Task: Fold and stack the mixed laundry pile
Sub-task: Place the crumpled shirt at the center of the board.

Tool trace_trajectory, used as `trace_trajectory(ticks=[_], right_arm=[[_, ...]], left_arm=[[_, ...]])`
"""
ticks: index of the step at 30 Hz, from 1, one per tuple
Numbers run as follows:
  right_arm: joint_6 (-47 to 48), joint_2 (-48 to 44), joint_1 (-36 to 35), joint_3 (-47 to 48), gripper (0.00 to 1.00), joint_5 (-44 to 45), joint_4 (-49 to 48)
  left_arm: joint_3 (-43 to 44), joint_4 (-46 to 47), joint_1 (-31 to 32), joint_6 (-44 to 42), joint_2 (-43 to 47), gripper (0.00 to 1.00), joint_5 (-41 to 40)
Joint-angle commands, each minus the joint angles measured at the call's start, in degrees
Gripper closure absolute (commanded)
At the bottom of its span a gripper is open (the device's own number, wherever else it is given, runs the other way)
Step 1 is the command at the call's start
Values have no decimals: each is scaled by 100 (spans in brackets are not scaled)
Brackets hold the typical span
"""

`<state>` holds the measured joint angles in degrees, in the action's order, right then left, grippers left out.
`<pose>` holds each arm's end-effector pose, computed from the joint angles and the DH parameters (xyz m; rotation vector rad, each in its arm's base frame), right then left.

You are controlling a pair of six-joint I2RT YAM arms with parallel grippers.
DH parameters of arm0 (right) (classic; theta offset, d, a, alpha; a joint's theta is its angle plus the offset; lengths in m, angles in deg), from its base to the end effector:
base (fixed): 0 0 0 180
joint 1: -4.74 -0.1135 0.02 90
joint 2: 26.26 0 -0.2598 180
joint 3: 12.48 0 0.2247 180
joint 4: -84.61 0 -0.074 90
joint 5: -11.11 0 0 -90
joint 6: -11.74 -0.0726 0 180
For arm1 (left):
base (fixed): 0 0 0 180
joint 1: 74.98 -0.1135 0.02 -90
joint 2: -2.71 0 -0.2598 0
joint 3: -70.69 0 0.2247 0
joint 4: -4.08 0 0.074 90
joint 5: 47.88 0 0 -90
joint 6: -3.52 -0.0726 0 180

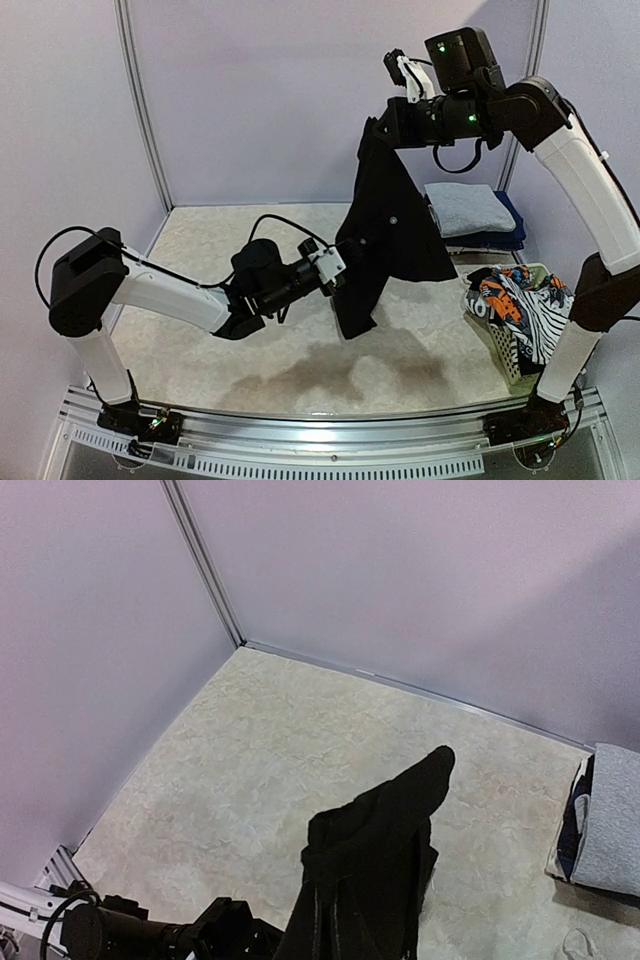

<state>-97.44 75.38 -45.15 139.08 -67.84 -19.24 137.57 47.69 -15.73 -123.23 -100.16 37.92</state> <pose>0.2345 0.2567 0.4757 -0.4265 2.0217 0.5630 0.2115 -0.3452 0.2541 1.0315 1.0101 -0.2697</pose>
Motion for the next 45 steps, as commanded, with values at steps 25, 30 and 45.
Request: trace_trajectory(ticks=[25, 30, 45], right_arm=[[272, -2267, 299, -3362, 1, 1307, -1232], [414, -3155, 302, -4995, 3, -469, -1834], [-54, -2428, 170, -7206, 25, -2068, -3683]], left_arm=[[4819, -9162, -398, 2000, 1212, 100, -346], [4343, -9029, -1000, 3211, 922, 100, 1125], [5784, -9245, -2490, 4331, -3117, 100, 2551]])
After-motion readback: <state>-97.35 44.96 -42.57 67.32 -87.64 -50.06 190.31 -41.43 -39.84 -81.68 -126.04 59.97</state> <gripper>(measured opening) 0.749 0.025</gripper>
